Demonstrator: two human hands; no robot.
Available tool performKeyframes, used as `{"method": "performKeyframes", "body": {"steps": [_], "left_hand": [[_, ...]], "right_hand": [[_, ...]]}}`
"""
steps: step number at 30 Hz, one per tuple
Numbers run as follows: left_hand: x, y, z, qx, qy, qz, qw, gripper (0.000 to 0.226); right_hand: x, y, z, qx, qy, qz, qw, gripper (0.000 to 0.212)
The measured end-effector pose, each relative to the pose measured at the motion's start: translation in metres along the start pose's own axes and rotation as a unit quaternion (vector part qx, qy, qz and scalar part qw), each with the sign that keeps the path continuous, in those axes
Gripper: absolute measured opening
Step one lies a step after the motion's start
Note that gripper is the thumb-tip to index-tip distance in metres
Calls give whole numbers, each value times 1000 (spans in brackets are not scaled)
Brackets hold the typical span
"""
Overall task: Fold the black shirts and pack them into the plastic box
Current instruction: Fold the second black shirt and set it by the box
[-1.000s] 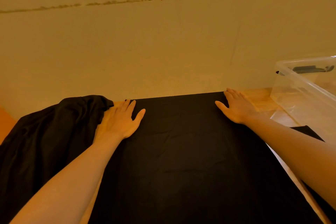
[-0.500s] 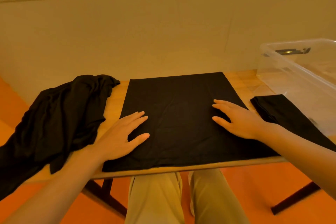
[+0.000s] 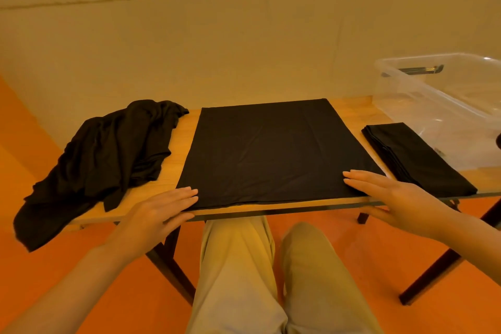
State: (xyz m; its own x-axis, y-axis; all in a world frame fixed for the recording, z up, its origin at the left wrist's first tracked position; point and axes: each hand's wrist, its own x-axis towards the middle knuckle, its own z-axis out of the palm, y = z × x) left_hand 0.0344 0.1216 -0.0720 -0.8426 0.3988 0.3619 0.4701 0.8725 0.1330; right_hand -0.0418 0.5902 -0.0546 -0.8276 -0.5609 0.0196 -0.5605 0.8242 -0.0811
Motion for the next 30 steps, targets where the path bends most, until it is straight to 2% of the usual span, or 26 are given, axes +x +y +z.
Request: {"method": "performKeyframes", "body": {"steps": [3, 6, 11, 14, 19, 23, 27, 30], "left_hand": [[-3, 2, -5, 9, 26, 16, 999, 58], [-3, 4, -8, 21, 38, 28, 999, 53], [-7, 7, -11, -2, 41, 18, 999, 49], [-7, 7, -14, -11, 58, -10, 998, 34], [-4, 10, -16, -36, 106, -55, 992, 37], [-1, 6, -18, -59, 153, -81, 983, 18], [0, 5, -21, -72, 152, -98, 981, 27], [2, 9, -24, -85, 151, -103, 979, 28]], "right_hand": [[-6, 9, 4, -4, 62, -3, 998, 61], [-7, 15, 12, -21, 117, -36, 992, 62], [-14, 17, 14, 9, 182, -67, 981, 48], [-18, 19, 10, 22, 187, -79, 979, 41], [-23, 18, -3, 36, 203, -43, 978, 25], [-24, 20, -17, 72, 208, -24, 975, 33], [-22, 22, -28, 149, 211, -11, 966, 14], [-18, 21, -35, 208, 214, 15, 954, 24]]}}
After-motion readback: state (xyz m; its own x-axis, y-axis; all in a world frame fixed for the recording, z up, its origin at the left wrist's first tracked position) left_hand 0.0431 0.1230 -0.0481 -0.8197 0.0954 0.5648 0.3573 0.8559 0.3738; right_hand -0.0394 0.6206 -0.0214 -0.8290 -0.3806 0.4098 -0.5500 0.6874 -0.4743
